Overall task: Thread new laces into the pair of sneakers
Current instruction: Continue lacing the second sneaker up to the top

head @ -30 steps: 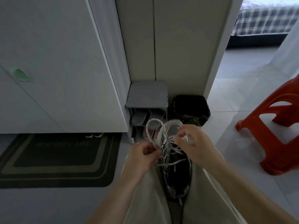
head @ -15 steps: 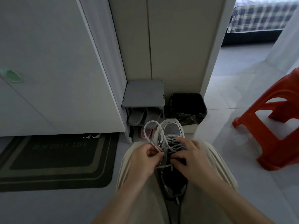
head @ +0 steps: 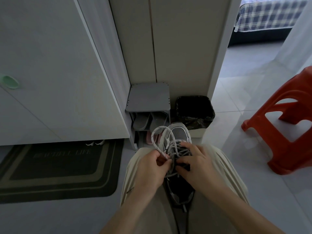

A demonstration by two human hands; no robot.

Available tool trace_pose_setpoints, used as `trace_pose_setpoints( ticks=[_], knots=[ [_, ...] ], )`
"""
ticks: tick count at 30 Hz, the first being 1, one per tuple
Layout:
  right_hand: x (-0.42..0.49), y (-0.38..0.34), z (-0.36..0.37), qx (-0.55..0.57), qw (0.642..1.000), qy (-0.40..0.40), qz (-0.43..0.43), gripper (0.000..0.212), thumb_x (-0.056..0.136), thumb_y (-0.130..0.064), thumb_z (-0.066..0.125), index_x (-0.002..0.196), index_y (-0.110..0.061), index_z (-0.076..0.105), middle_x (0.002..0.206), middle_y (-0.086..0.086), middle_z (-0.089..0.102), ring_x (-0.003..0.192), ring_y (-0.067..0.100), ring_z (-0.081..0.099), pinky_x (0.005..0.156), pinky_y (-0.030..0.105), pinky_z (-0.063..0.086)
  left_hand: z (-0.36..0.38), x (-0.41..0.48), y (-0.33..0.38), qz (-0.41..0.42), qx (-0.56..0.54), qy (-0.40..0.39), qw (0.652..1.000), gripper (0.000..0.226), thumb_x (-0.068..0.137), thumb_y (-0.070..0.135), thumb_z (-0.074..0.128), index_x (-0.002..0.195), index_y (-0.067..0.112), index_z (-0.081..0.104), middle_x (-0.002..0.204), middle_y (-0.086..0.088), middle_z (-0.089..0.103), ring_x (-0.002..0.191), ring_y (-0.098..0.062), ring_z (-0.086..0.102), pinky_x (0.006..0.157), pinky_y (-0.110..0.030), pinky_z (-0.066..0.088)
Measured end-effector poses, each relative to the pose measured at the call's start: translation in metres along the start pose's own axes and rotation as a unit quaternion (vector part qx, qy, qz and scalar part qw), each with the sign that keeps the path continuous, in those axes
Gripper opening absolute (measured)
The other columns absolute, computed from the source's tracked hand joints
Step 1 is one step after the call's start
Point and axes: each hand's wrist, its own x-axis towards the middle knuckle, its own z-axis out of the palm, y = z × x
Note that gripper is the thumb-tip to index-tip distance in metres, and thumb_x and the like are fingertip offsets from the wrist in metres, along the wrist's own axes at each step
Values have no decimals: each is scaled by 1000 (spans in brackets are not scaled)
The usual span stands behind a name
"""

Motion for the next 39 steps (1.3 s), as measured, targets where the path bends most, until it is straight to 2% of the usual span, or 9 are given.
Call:
trace_pose_setpoints(
  ticks=[9,12,19,22,25,31,35,37,39],
  knots=[
    [2,4,9,4,999,31,-10,11,75,-26,76,86,-30,76,135,-4,50,121,28,40,95,47,41,0,0,0,-20,-31,-31,999,7,80,21,73,84,22,68,76,7,70,72,0,65,72,-25,56],
    [2,7,13,0,999,48,-18,12,70,-26,80,80,-32,76,130,-2,55,116,31,46,90,49,44,-2,0,-2,-30,-33,-68,997,20,73,25,80,86,23,65,79,6,70,75,-1,65,73,-22,54],
    [-1,7,5,23,997,74,-29,7,74,-35,76,79,-40,75,131,-13,51,117,14,37,93,34,38,-1,0,-8,-25,-56,-56,997,16,74,16,79,78,22,64,75,4,71,72,-7,68,73,-30,57],
    [-6,9,-1,39,995,82,-29,10,72,-31,78,76,-40,75,130,-16,50,114,7,34,92,31,37,0,-1,-8,-24,-52,-56,997,14,74,17,79,76,18,65,72,3,71,69,-6,67,68,-25,56],
    [-11,15,-10,31,994,105,-24,11,71,-31,79,74,-40,75,128,-14,53,114,17,39,91,39,42,0,-1,-6,-31,-47,-52,997,13,74,18,79,74,18,66,70,3,70,66,-3,66,65,-18,53],
    [-30,39,-36,118,983,136,45,20,68,-39,72,63,-58,65,122,-26,49,116,12,39,87,22,33,-6,0,-8,-36,-35,-52,997,11,75,21,78,78,16,68,72,3,70,65,-1,64,62,-13,50],
    [-36,62,-51,105,984,112,91,52,73,-21,80,64,-68,59,122,-15,53,118,21,43,88,35,34,-9,-1,-6,-33,-38,-42,998,14,75,21,78,83,21,66,77,6,71,72,-1,67,71,-20,55],
    [-36,65,-50,61,991,84,81,41,73,-33,78,61,-67,58,121,-10,56,117,27,45,90,38,33,-8,-3,-3,-32,-59,-43,997,25,76,16,76,93,25,61,84,7,71,75,-1,68,74,-21,56],
    [-35,58,-47,10,993,79,90,14,67,-59,60,53,-56,59,119,-5,60,114,28,47,87,37,34,-6,-5,1,-23,-56,-44,997,36,77,16,76,104,27,55,88,9,71,77,2,67,74,-18,55]
  ],
)
